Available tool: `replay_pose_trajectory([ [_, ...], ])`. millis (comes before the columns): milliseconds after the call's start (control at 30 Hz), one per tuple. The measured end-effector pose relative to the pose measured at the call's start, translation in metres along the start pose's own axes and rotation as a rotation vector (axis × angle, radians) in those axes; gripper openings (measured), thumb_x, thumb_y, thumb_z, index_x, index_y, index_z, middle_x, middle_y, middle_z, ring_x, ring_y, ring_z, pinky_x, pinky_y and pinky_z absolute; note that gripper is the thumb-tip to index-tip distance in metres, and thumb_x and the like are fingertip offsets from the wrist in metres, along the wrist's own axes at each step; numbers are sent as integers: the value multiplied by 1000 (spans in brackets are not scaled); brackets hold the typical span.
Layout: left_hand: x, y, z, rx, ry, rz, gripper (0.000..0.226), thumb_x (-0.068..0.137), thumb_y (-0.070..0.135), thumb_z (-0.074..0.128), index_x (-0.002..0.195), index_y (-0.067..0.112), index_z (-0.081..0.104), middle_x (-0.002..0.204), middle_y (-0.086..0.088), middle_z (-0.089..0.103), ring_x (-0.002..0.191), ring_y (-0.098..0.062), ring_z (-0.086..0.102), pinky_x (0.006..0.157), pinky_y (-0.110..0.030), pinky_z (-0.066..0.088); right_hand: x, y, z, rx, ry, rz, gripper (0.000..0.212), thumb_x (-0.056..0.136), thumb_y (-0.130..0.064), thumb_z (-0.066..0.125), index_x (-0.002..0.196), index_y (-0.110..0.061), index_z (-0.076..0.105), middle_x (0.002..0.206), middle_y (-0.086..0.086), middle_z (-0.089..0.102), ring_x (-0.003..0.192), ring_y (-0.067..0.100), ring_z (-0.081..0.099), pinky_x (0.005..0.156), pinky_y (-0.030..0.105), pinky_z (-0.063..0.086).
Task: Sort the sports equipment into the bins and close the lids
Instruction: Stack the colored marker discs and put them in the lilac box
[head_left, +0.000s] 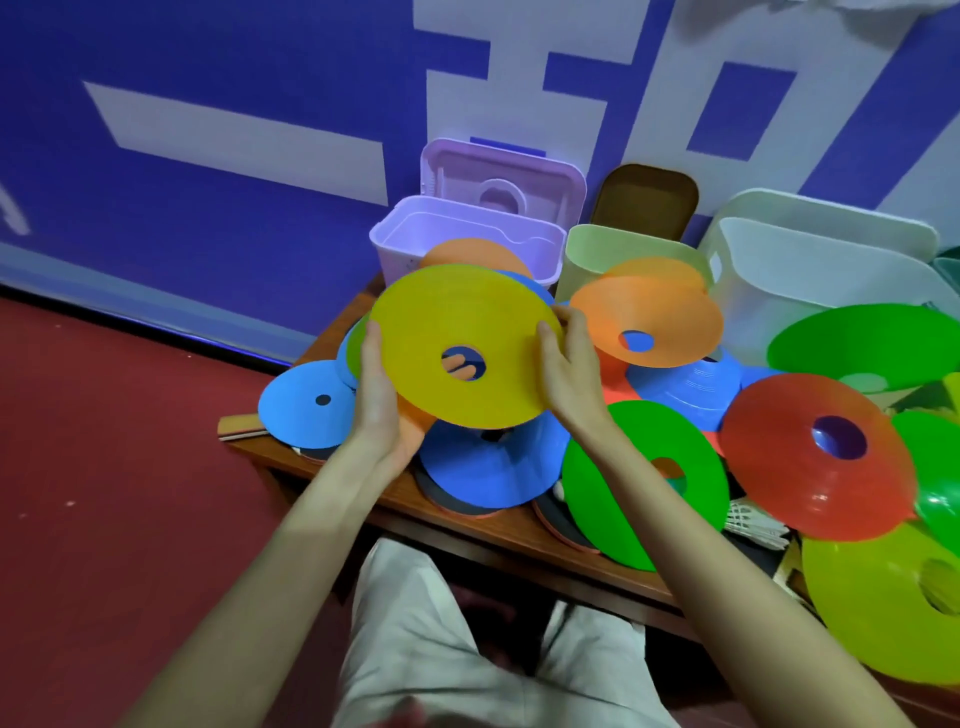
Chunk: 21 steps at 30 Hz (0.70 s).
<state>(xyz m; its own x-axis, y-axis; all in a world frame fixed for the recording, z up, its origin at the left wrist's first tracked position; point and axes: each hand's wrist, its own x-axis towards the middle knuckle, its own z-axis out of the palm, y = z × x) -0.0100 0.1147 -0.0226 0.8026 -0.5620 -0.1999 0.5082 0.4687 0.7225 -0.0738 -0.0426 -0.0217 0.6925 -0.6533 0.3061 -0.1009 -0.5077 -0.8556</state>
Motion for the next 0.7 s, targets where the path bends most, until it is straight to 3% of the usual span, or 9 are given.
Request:
replay_pose_trajectory([
  [100, 1, 7, -13, -6, 56, 80, 63, 98, 58, 24, 134, 15, 53, 123, -18, 63, 108, -31, 64, 86, -43, 56, 4, 1, -4, -12, 47, -14, 30, 99, -18, 41, 124, -3, 45, 107, 10, 54, 102, 23, 51, 88, 33, 38],
  [200, 2, 14, -22, -25, 102, 137, 60, 99, 56, 25, 136, 16, 51, 124, -16, 63, 112, -31, 62, 81, -40, 56, 18, 12, -10, -172, 66, -3, 36, 90, -12, 50, 124, 1, 45, 109, 17, 57, 105, 32, 53, 87, 40, 42],
  [400, 3, 14, -25, -37, 151, 138, 59, 99, 55, 28, 137, 16, 50, 125, -15, 63, 112, -30, 63, 80, -40, 56, 36, 27, -8, -426, -46, 112, 30, 92, -22, 53, 103, 6, 51, 103, 25, 61, 96, 39, 57, 65, 35, 32],
  [467, 4, 13, -24, -42, 156, 138, 58, 99, 55, 28, 137, 17, 50, 124, -15, 63, 112, -30, 63, 81, -40, 56, 40, 29, -3, -386, -58, 110, 30, 91, -23, 53, 89, 8, 55, 90, 27, 62, 82, 37, 56, 60, 35, 29],
  [567, 6, 13, -23, -42, 164, 147, 56, 100, 54, 27, 135, 18, 52, 122, -14, 65, 111, -31, 63, 83, -41, 55, 49, 32, 6, -289, -52, 122, 34, 88, -19, 56, 61, -2, 44, 59, 16, 48, 60, 31, 40, 56, 34, 26],
  [700, 7, 14, -24, -45, 160, 154, 56, 99, 54, 26, 134, 19, 53, 121, -14, 66, 111, -31, 63, 89, -45, 53, 56, 29, 14, -204, -37, 131, 41, 79, -7, 58, 55, -14, 26, 51, 7, 26, 56, 18, 17, 53, 33, 17],
])
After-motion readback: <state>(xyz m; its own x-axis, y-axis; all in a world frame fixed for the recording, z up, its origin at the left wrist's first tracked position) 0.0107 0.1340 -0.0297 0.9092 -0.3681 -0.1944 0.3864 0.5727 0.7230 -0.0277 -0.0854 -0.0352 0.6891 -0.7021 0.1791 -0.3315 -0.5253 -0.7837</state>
